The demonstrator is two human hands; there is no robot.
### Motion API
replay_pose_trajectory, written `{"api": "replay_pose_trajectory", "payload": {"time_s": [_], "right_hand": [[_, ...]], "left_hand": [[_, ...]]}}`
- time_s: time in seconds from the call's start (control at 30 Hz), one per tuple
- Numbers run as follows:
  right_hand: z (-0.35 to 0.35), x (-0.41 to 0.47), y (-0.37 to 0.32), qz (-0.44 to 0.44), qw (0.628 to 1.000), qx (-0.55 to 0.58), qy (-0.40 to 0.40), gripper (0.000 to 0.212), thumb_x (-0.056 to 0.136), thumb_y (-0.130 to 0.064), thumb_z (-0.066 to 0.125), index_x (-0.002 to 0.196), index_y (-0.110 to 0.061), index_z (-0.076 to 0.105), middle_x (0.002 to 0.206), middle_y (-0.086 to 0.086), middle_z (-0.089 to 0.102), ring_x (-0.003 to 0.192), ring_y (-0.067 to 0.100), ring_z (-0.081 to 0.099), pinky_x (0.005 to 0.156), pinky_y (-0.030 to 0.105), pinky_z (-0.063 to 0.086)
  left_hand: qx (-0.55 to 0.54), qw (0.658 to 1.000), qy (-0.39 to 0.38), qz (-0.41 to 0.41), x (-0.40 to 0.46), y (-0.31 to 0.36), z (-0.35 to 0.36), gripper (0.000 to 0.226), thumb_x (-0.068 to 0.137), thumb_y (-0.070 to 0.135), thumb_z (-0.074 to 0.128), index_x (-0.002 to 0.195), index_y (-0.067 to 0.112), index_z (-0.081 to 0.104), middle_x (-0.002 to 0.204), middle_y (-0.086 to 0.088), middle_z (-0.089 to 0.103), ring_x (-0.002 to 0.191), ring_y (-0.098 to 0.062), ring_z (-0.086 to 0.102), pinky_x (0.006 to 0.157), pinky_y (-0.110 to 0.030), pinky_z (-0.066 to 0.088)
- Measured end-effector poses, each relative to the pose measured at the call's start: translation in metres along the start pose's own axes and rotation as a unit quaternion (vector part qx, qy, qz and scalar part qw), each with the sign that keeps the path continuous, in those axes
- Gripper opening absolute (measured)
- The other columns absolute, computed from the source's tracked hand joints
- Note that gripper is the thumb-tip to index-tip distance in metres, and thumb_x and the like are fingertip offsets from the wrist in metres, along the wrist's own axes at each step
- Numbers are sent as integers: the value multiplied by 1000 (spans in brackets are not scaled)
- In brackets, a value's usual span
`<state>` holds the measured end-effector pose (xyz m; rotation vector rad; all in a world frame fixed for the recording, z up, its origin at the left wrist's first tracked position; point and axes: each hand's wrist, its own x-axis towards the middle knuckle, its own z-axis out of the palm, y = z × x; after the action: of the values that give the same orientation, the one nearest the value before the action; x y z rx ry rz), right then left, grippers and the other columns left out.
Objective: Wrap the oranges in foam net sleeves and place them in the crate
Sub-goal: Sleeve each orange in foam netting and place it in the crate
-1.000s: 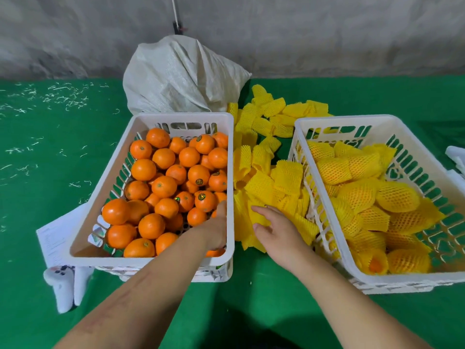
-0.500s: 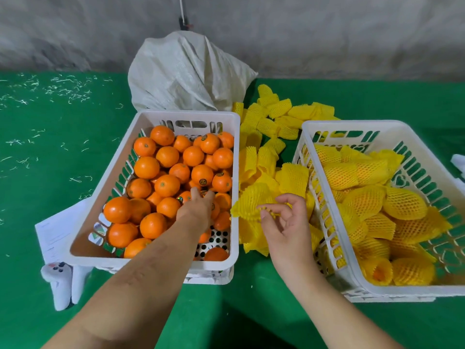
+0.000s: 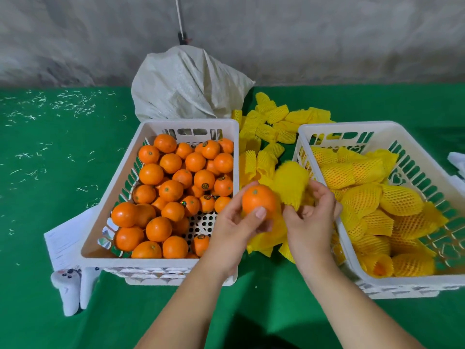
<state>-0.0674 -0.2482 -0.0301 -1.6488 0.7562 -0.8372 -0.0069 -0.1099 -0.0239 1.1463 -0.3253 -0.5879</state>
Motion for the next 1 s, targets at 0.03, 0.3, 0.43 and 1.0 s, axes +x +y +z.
{"api": "replay_pose_trajectory", "payload": {"time_s": [0.03, 0.3, 0.43, 1.0], "right_hand": [[0, 1, -4, -3, 1000, 4, 3, 58, 87, 2, 74, 124, -35, 50, 121, -12, 38, 77, 3, 64, 70, 17, 55], [-17, 2, -10, -31, 997, -26, -68, 22, 86, -28, 61, 68, -35, 51, 58, -15, 50, 53, 5, 42, 53, 30, 32], [-26, 15, -7, -30, 996, -70, -54, 26, 85, -16, 64, 74, -26, 42, 69, -5, 39, 59, 13, 34, 56, 33, 30], [-52, -20, -5, -278, 938, -151, -140, 30, 92, -5, 60, 115, -16, 75, 129, -1, 49, 118, 15, 54, 96, 15, 45]], "left_hand": [[-6, 999, -28, -14, -4, -2, 2, 78, 68, 56, 94, 137, 31, 69, 146, -1, 60, 119, -24, 67, 85, -37, 59], [34, 990, -117, -64, -8, -3, 0, 78, 74, 48, 91, 138, 11, 66, 148, -9, 54, 93, -25, 71, 72, -31, 57], [93, 978, -177, -53, -10, -7, -2, 56, 80, 30, 83, 134, 23, 71, 169, 18, 25, 137, -17, 58, 76, -32, 59], [96, 993, -55, 38, -1, -16, 5, 66, 95, 15, 72, 145, 39, 35, 119, -6, 62, 99, -23, 67, 93, -52, 61]]}}
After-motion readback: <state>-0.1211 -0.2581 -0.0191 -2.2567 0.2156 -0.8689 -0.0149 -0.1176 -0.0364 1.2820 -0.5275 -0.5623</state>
